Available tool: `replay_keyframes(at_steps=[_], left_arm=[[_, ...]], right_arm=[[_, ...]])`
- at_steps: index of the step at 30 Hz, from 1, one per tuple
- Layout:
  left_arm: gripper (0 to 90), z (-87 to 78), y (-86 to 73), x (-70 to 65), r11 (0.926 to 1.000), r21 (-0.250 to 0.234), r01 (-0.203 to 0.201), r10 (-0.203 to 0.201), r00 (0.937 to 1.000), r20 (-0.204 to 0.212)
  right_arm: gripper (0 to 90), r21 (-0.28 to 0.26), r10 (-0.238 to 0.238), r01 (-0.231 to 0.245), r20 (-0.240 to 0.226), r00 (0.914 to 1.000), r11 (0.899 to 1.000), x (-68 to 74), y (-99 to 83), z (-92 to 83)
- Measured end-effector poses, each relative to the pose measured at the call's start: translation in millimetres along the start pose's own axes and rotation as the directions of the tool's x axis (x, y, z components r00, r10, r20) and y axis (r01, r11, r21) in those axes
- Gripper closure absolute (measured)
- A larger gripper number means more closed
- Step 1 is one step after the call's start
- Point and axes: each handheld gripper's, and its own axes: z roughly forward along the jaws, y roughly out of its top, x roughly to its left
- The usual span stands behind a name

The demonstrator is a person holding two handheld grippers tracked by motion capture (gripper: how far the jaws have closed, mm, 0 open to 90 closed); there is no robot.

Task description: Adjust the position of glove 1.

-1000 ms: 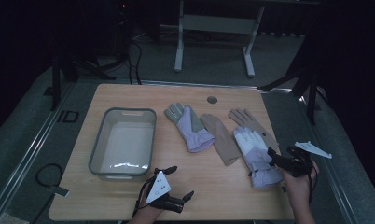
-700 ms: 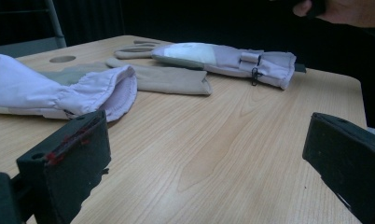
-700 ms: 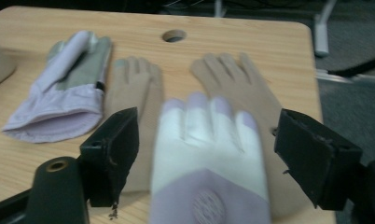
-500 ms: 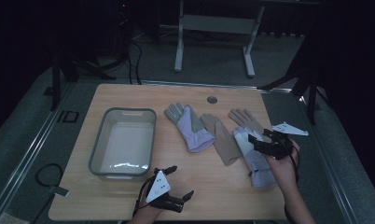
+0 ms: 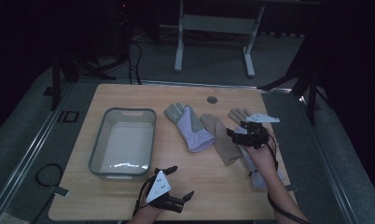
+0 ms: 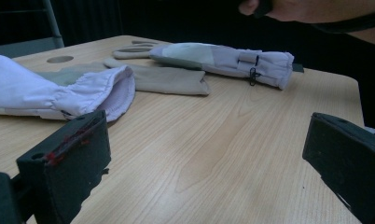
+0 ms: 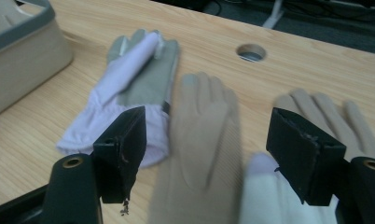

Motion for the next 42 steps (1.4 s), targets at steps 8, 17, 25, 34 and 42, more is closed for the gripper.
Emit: replay_keyframes(at_steps=[8, 17, 25, 34, 42], left_arm=[[0.6, 0.3, 0.1, 0.0, 1.0000, 0.000, -0.001, 0.001, 1.0000, 0.005], [0.6, 0.4, 0.1, 0.4, 1.0000, 0.000, 0.000, 0.000, 1.0000, 0.009], [0.6, 0.3, 0.1, 0.7, 1.0000, 0.000, 0.003, -0.003, 0.9999, 0.010], [0.6, 0.0, 0.0, 1.2, 1.0000, -0.002, 0.008, -0.008, 0.9999, 0.014], [0.6, 0.0, 0.0, 1.4, 1.0000, -0.003, 0.009, -0.009, 0.9998, 0.017]], right_arm=[[28.3, 0.034, -0.035, 0.036, -0.037, 0.9987, 0.999, 17.0, 8.5, 34.6], [36.8, 0.068, -0.051, 0.055, -0.064, 0.9966, 0.996, 32.5, 15.9, 73.0], [52.8, 0.138, -0.072, 0.084, -0.092, 0.9932, 0.987, 38.5, 27.2, 109.4], [60.0, 0.191, -0.094, 0.117, -0.125, 0.9877, 0.975, 44.0, 27.0, 143.2], [59.0, 0.275, -0.091, 0.132, -0.154, 0.9838, 0.952, 45.6, 19.0, 167.0]])
